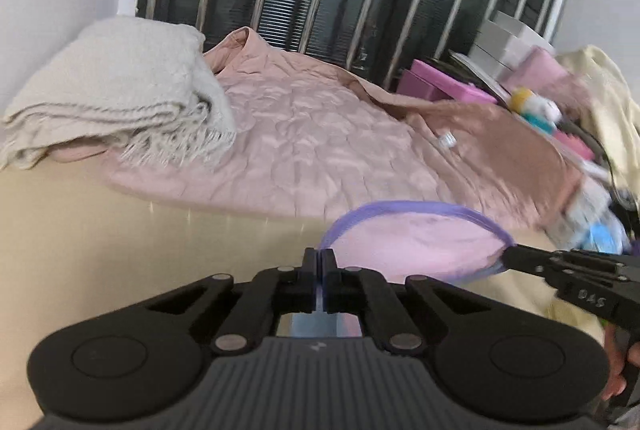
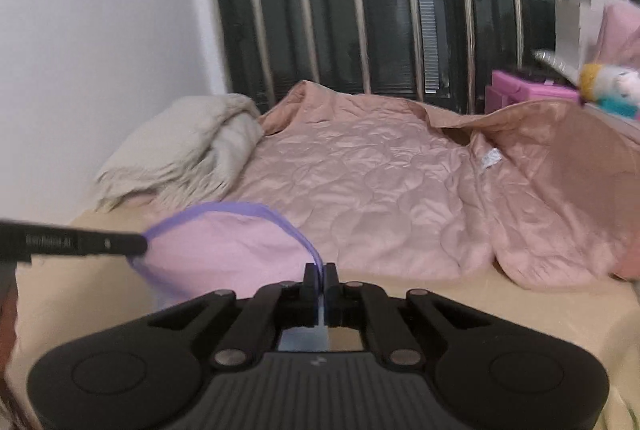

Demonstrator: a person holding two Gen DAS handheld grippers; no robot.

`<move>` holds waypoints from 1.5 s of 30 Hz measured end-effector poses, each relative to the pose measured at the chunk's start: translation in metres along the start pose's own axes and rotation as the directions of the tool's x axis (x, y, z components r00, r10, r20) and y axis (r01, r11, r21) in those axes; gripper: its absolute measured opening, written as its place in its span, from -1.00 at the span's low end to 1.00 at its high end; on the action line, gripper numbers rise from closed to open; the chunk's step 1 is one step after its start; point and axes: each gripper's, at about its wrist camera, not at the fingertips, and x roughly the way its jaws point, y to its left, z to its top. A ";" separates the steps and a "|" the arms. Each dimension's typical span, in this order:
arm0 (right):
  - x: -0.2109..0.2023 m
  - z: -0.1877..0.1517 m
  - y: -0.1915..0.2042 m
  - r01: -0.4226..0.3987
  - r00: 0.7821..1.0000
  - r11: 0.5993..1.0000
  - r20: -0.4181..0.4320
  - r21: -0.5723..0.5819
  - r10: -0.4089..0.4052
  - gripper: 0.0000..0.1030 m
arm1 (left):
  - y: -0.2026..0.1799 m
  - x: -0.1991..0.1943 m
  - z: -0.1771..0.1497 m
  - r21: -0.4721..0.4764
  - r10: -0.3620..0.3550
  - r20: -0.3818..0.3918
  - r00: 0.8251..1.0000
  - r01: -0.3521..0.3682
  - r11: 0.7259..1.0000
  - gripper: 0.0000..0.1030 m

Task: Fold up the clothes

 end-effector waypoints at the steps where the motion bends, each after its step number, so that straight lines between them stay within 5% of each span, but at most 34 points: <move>1: -0.008 -0.010 -0.001 0.001 1.000 1.000 -0.019 0.002 -0.001 -0.96 | 0.000 -0.007 -0.014 -0.007 -0.003 -0.004 1.000 0.003 1.000 -0.89; 4: -0.027 -0.041 -0.004 0.009 0.996 1.000 -0.092 0.012 -0.008 -0.83 | 0.004 -0.017 -0.048 -0.021 -0.012 -0.069 0.998 0.011 1.000 -0.42; 6: -0.040 -0.061 -0.007 0.014 0.990 1.000 -0.140 0.019 -0.012 -0.78 | 0.008 -0.027 -0.057 -0.041 -0.030 -0.090 0.995 0.027 0.999 -0.37; 10: -0.062 -0.038 0.002 -0.057 0.998 0.998 -0.020 0.029 0.058 -0.31 | 0.020 -0.045 -0.031 -0.141 -0.071 0.037 0.997 0.076 0.987 0.18; 14: -0.022 -0.013 0.024 -0.107 0.994 0.994 -0.004 -0.004 0.107 -0.30 | -0.004 -0.008 -0.014 -0.087 -0.044 0.039 0.998 0.047 0.995 0.18; 19: 0.029 -0.030 0.037 -0.115 0.983 0.992 -0.137 0.041 0.120 -0.58 | -0.024 0.027 -0.037 -0.039 -0.039 -0.088 0.995 0.036 0.999 0.08; 20: 0.027 -0.037 0.033 -0.100 0.985 0.994 -0.136 0.046 0.105 -0.55 | -0.023 0.026 -0.042 -0.033 -0.032 -0.098 0.995 0.029 0.999 0.08; 22: 0.019 -0.046 0.025 -0.067 0.989 0.996 -0.131 0.059 0.075 -0.15 | -0.020 0.021 -0.048 -0.025 -0.026 -0.104 0.994 0.024 0.999 0.08; 23: 0.013 -0.046 0.022 -0.045 0.991 0.997 -0.125 0.062 0.052 -0.16 | -0.020 0.016 -0.048 -0.025 -0.005 -0.101 0.995 0.003 1.000 0.11; 24: 0.006 -0.045 0.020 -0.022 0.993 0.998 -0.117 0.063 0.029 -0.16 | -0.021 0.010 -0.047 -0.029 0.023 -0.083 0.996 -0.025 0.999 0.17; 26: -0.003 -0.044 0.019 -0.009 0.997 0.999 -0.079 0.049 0.013 -0.10 | -0.025 -0.004 -0.046 -0.066 0.071 -0.025 0.997 -0.072 0.995 0.67; 28: 0.002 -0.045 0.021 -0.020 0.997 0.998 -0.072 0.056 0.024 0.10 | -0.028 -0.008 -0.049 -0.085 0.088 -0.016 0.996 -0.089 0.992 0.69; 41: -0.003 -0.086 0.034 0.037 0.999 0.999 -0.012 -0.005 -0.037 0.11 | -0.031 0.003 -0.069 -0.106 0.044 -0.070 0.997 -0.051 0.993 0.67; 45: -0.012 -0.095 0.035 0.054 0.998 0.998 0.014 -0.018 -0.053 0.17 | -0.029 0.003 -0.067 -0.117 0.017 -0.075 0.997 -0.026 0.993 0.36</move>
